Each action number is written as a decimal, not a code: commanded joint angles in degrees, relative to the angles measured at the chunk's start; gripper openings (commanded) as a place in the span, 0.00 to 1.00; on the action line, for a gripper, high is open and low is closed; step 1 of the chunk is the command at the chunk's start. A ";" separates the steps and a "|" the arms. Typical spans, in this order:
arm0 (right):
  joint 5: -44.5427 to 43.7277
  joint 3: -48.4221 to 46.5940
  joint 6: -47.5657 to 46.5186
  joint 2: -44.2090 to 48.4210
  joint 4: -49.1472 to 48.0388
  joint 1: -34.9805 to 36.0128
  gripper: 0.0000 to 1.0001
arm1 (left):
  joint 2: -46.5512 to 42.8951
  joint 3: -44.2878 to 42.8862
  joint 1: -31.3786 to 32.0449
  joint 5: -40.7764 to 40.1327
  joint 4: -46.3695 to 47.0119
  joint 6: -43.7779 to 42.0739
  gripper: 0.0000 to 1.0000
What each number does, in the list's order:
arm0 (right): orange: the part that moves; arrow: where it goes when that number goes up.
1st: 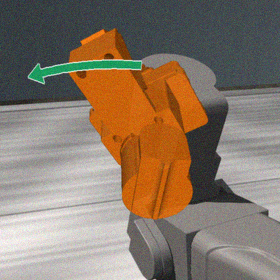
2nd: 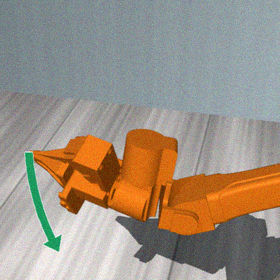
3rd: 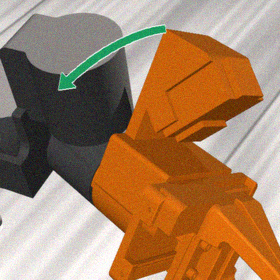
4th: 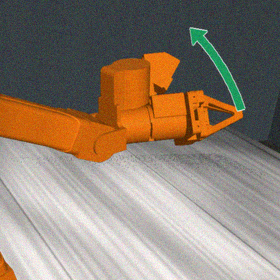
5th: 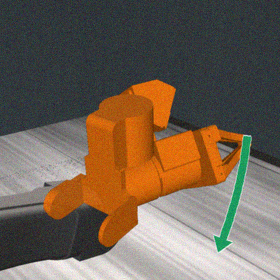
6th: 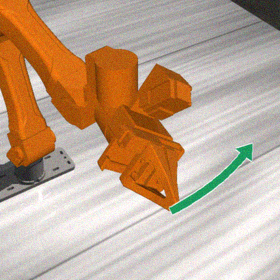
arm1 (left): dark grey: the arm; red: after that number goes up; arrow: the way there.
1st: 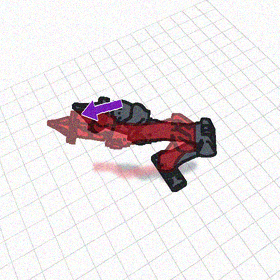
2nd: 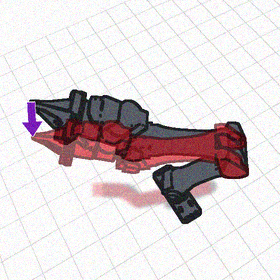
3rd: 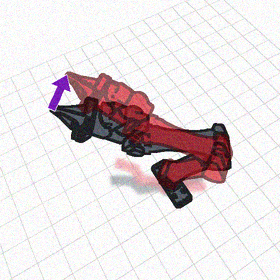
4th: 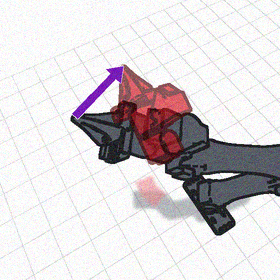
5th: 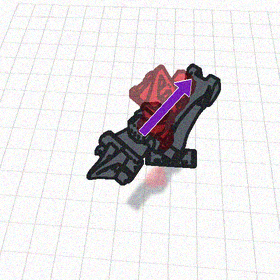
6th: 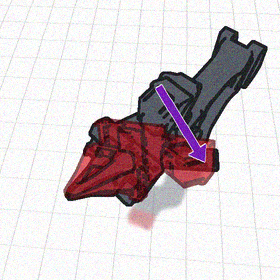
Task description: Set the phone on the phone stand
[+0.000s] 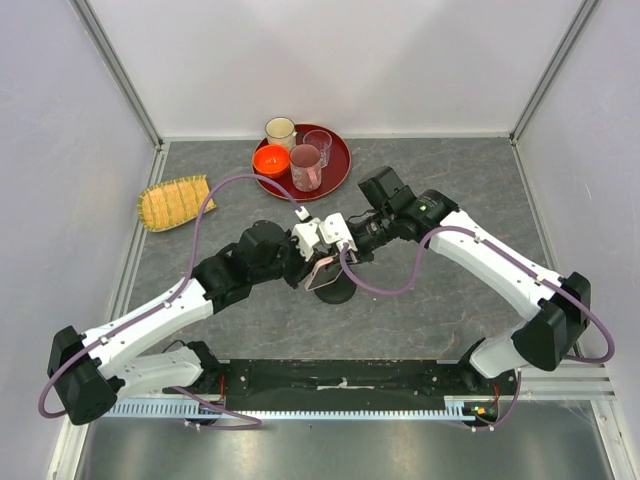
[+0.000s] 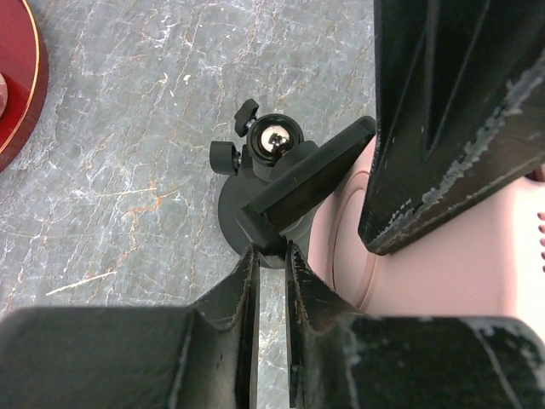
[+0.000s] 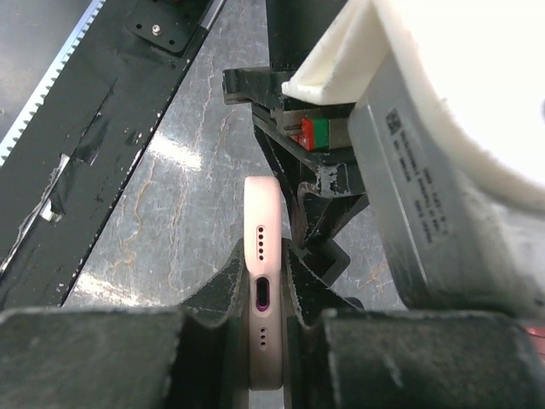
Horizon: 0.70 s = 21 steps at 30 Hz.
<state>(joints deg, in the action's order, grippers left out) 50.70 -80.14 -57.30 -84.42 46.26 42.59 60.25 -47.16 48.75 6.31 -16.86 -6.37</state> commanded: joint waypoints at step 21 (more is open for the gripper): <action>-13.97 3.58 2.64 2.50 -4.51 1.09 0.00 | -5.40 7.68 1.61 -10.11 11.84 5.84 0.02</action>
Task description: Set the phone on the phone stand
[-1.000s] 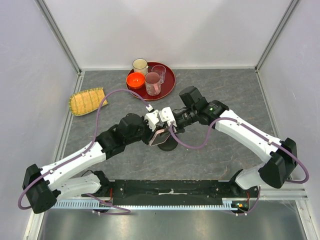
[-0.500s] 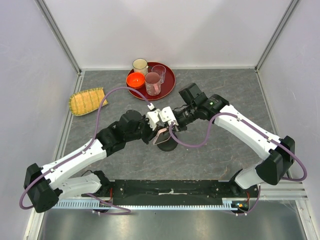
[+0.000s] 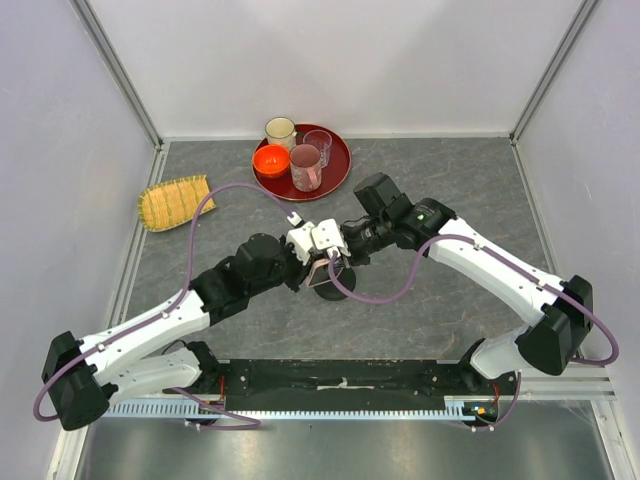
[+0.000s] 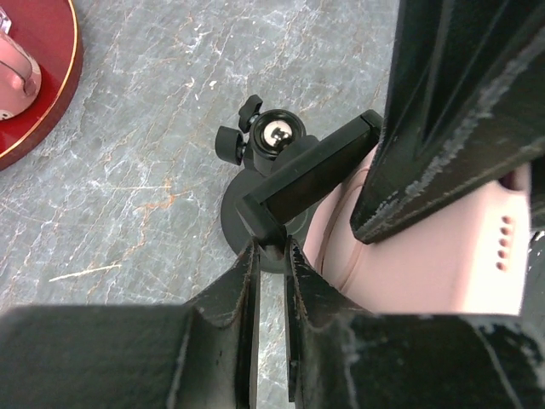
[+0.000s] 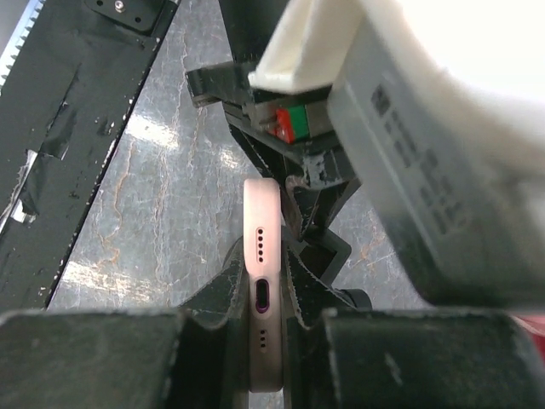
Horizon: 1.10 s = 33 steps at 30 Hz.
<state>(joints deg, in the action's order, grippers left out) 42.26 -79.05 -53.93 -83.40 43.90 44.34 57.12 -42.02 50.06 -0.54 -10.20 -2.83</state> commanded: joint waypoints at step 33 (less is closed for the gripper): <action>-27.30 6.10 49.01 31.62 -12.61 2.51 0.00 | -4.91 0.44 -4.71 10.12 2.63 6.96 0.89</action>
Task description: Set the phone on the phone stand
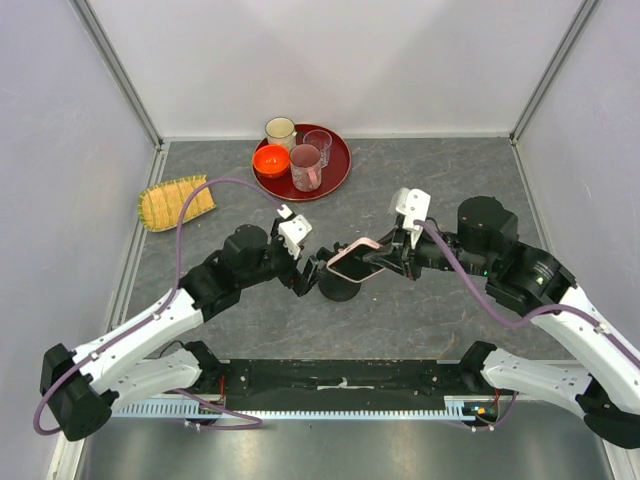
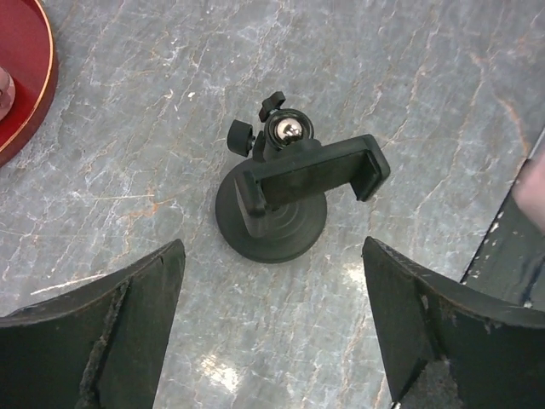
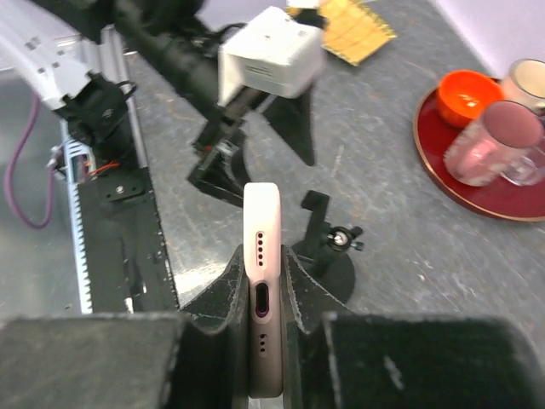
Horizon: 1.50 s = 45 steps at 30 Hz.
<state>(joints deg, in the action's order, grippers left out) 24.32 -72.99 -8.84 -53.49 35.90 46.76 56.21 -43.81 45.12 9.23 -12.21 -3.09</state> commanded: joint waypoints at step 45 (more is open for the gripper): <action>-17.83 -1.54 9.19 -1.17 -9.36 -0.01 0.00 | 3.30 6.46 6.64 -19.96 20.29 7.14 0.24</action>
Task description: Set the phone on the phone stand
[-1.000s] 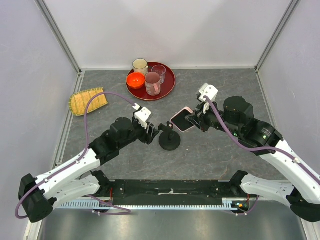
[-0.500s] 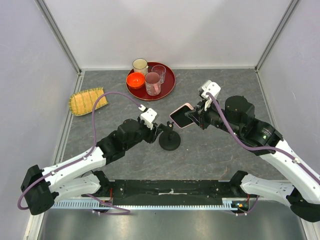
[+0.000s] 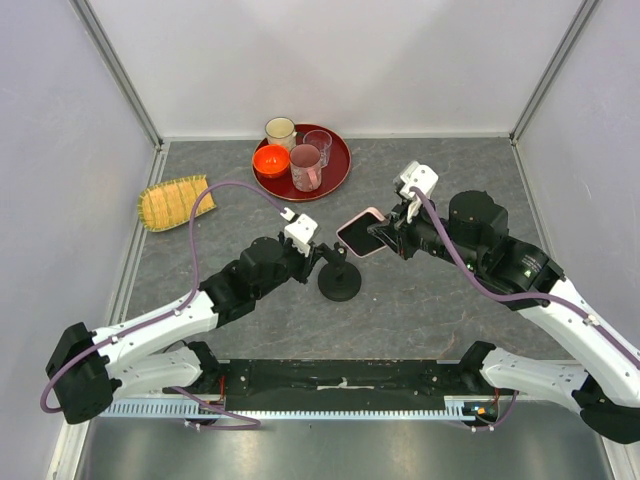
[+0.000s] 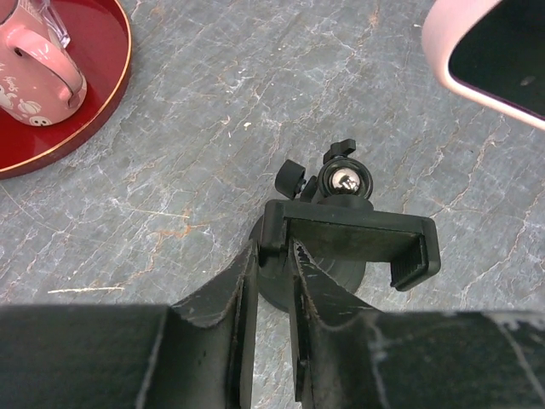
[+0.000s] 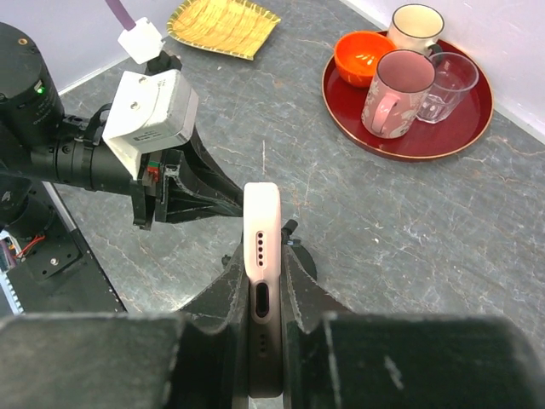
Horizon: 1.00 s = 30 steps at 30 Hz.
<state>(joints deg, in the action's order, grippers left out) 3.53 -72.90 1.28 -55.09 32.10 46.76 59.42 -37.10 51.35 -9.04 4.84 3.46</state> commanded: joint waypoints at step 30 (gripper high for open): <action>47.18 -1.36 -41.17 -14.77 -3.62 0.08 0.00 | -0.79 -2.54 0.33 12.29 -3.61 -9.96 0.02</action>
<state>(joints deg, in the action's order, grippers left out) 42.26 -70.72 -33.56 -67.81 35.27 46.72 58.48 -37.67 51.37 -0.43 2.59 -3.25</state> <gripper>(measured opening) 0.181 0.054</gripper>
